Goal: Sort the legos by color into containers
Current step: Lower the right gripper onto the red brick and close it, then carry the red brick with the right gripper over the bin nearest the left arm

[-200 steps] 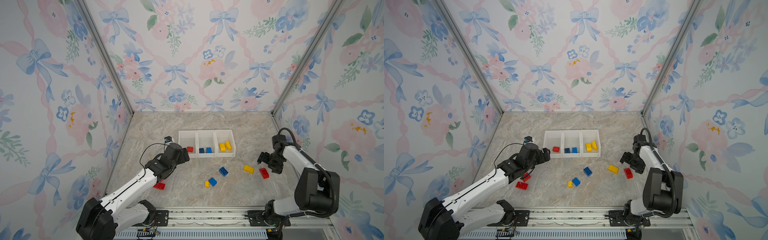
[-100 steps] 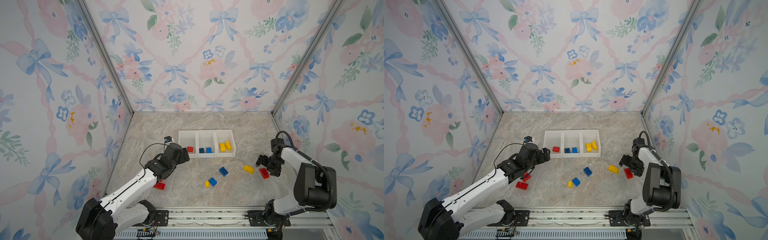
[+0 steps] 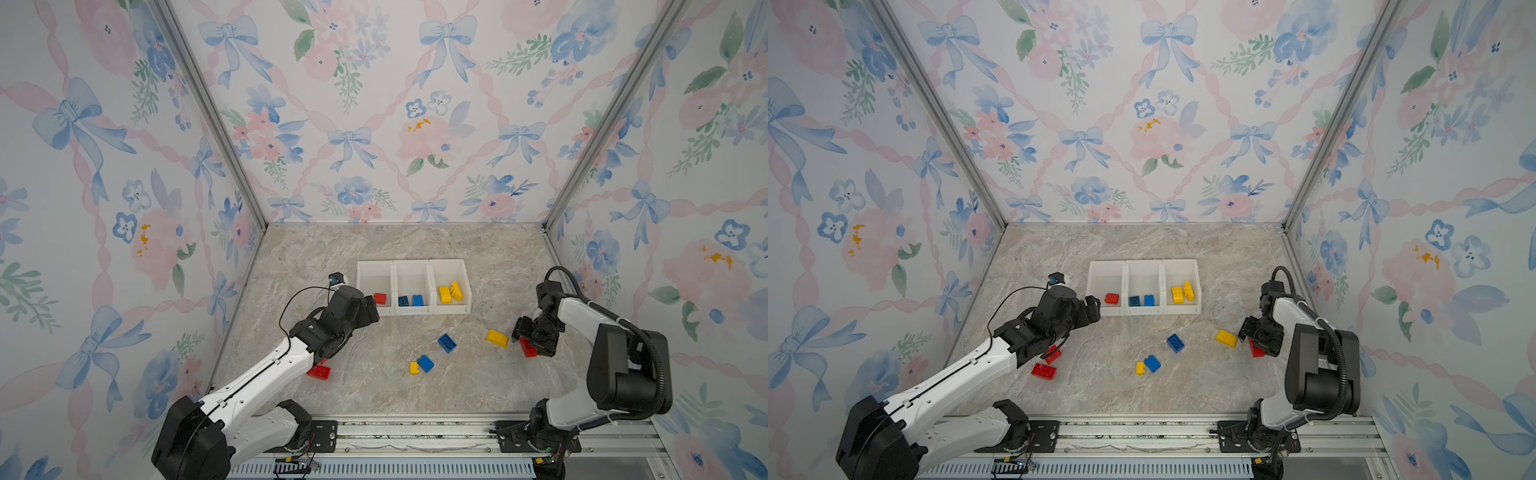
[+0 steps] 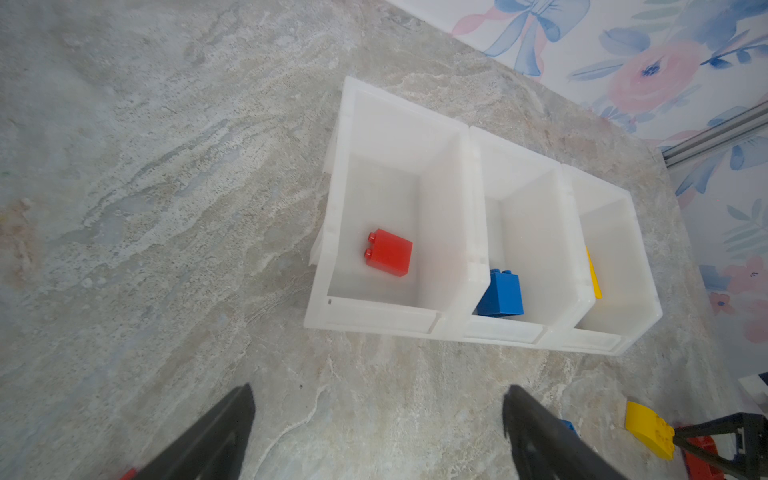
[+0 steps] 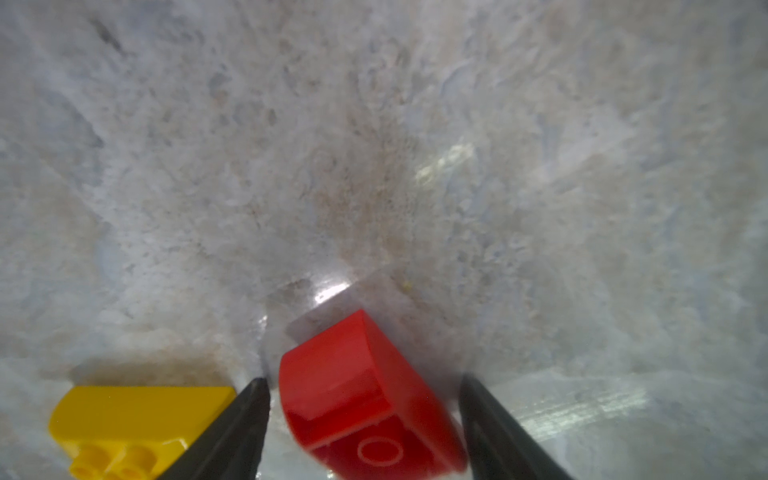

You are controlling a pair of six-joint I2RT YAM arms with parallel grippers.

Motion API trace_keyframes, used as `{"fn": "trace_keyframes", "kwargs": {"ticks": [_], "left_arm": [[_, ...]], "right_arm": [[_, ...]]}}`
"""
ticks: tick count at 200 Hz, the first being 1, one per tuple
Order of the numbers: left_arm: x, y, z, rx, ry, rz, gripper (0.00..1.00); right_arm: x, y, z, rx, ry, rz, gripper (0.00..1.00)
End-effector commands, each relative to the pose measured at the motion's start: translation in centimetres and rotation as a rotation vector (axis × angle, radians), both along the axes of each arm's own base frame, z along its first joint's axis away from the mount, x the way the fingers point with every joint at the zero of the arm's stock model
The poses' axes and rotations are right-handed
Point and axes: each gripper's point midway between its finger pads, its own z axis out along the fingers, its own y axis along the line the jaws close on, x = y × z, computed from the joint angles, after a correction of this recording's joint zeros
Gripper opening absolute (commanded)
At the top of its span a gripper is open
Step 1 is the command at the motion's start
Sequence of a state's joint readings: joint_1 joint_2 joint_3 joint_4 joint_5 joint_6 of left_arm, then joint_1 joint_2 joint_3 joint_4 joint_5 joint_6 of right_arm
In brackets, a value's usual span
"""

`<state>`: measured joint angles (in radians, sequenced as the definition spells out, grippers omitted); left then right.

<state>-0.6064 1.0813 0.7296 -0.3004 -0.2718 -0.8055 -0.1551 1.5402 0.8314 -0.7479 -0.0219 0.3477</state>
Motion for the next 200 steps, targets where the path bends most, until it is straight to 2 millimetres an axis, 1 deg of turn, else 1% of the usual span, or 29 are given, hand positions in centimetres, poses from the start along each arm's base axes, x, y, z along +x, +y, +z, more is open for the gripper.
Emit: {"fn": "trace_keyframes", "kwargs": {"ticks": [1,74,116,140,168,200], "left_arm": [[0.3,0.1,0.4,0.002,-0.008,0.001,0.95],[0.2,0.4,0.4,-0.002,-0.012,0.004,0.96],[0.2,0.5,0.3,0.001,-0.008,0.002,0.96],[0.2,0.5,0.3,0.001,-0.008,0.001,0.96],[0.2,0.6,0.1,0.003,-0.004,0.001,0.96],[0.2,0.7,0.0,0.003,-0.001,-0.001,0.96]], "right_arm": [[-0.6,0.1,-0.3,-0.019,0.03,0.018,0.67],[-0.4,0.2,-0.4,-0.048,0.034,0.035,0.42],[-0.4,0.2,0.0,-0.056,0.03,0.038,0.32],[-0.2,0.2,0.9,-0.061,0.011,0.035,0.28],[0.1,0.5,2.8,-0.066,-0.028,0.043,0.25],[0.9,2.3,5.2,-0.068,-0.081,0.087,0.24]]}}
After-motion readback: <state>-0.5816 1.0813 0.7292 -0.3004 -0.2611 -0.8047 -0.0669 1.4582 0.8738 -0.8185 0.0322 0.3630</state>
